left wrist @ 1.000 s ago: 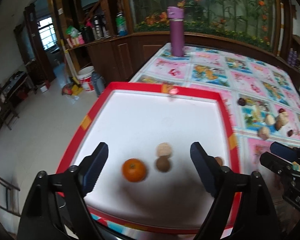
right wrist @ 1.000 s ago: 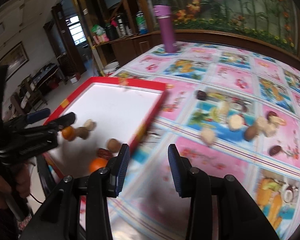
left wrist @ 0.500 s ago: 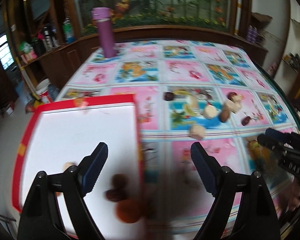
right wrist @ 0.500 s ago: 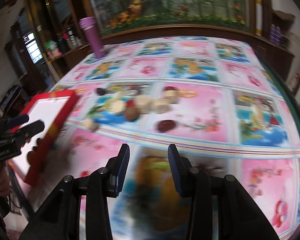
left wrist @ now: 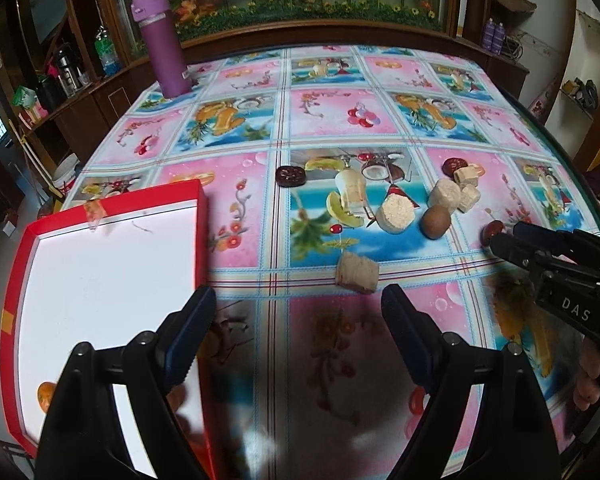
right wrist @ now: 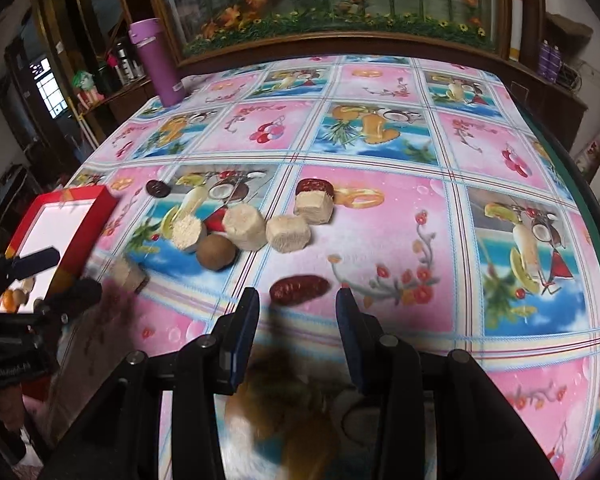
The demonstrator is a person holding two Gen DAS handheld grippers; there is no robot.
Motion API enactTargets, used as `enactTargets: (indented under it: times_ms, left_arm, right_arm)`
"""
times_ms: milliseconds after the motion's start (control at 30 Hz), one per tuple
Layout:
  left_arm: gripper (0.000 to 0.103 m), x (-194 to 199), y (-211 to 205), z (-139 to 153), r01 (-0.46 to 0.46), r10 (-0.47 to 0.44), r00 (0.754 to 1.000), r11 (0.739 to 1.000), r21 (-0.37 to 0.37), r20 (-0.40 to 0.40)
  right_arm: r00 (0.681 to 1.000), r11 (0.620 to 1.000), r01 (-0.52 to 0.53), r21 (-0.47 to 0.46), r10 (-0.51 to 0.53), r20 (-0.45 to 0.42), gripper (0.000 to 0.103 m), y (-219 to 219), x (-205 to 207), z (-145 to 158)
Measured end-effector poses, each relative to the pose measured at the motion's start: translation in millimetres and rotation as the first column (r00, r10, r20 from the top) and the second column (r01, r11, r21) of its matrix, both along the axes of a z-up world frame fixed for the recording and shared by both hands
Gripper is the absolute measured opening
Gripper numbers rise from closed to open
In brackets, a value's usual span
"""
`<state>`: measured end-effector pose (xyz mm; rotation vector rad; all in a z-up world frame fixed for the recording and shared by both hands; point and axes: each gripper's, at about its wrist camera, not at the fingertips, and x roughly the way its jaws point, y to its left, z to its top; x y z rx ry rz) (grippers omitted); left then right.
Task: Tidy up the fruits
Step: 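Grasp a beige cube pastry with the left gripper while the right reaches a red date, then carry the beige cube toward the tray with the left gripper while the right grasps the date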
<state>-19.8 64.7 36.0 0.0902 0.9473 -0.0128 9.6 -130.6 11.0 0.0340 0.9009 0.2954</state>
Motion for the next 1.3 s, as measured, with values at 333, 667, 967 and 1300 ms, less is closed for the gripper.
enactTargets:
  times_ms: [333,667,967,1300]
  left_arm:
    - [0.085,18,-14,-16,0.037,-0.038,0.998,0.999,-0.026,-0.043]
    - [0.049,24,-18,-24,0.076,-0.08,0.995,0.995,-0.069,-0.054]
    - [0.029,21,-20,-23,0.085,-0.089,0.995,0.993,-0.08,-0.044]
    - [0.029,-1,-18,2,0.09,-0.087,0.996,0.99,-0.108,0.035]
  right_arm:
    - [1.0,1.0,-0.003,0.025,0.003,0.0,0.031,-1,6,-7]
    - [1.0,0.999,-0.009,0.048,0.008,0.01,0.031,-2,5,-8]
    - [0.999,0.997,-0.03,0.067,0.028,0.019,0.031,1,2,-6]
    - [0.996,0.993,-0.08,0.083,0.075,0.054,0.03,13,-7,0]
